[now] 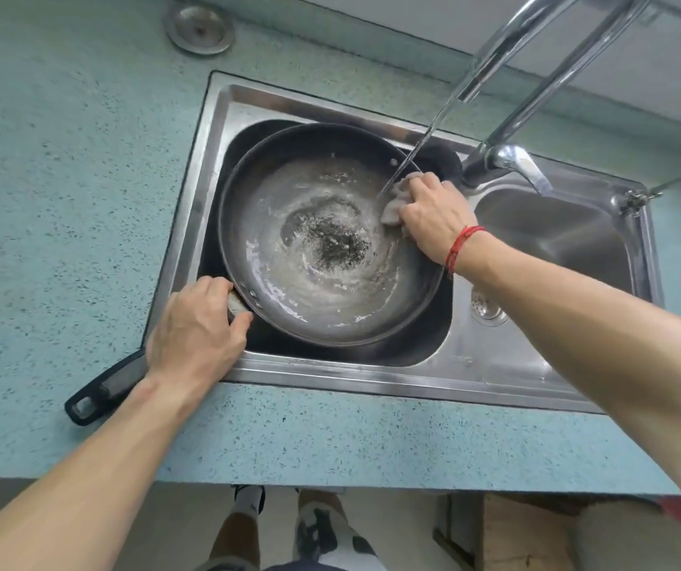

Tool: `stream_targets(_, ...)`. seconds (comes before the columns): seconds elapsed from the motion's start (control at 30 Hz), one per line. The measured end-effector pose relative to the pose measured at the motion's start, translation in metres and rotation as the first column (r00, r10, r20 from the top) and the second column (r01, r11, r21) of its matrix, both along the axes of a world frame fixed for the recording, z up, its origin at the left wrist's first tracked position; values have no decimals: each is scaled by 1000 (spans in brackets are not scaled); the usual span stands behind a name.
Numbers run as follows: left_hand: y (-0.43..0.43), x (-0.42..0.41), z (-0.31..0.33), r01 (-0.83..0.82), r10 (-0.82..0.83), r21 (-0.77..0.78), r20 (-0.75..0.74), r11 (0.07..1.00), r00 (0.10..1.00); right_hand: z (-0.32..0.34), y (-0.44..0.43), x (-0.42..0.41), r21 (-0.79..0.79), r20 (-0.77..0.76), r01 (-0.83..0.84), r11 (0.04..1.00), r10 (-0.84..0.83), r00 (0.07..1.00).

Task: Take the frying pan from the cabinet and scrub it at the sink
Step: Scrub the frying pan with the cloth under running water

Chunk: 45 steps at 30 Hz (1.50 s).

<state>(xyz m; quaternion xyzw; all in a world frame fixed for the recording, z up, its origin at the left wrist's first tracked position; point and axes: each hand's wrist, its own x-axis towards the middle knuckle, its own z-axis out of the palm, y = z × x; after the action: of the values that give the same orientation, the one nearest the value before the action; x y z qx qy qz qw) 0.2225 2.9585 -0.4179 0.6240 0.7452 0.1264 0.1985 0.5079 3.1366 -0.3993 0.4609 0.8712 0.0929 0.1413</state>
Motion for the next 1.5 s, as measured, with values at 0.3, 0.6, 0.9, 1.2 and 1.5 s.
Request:
stream_targets(0.3,-1,1,4,4,-5,8,31,1000,1000,-37,2,1,13,21,-54,998,53,998)
stream_targets(0.6,-1,-2,-4,30,-30,24,22,999,999,-46,38,-39,127,-241,33,991,-1,971)
stream_targets(0.9,-1,-4,-8,55,-56,42,17,998,998,-86,36,-126,-199,-879,447,872,-360,312)
stream_targets(1.2,-1,-3,-8,54,-53,46,-21,997,998,-63,3,-197,-439,-877,273,856,-474,75)
stream_targets(1.5,-1,-3,-10,43,-43,7,-37,999,998,-34,-68,-172,-521,-774,-93,848,-424,470)
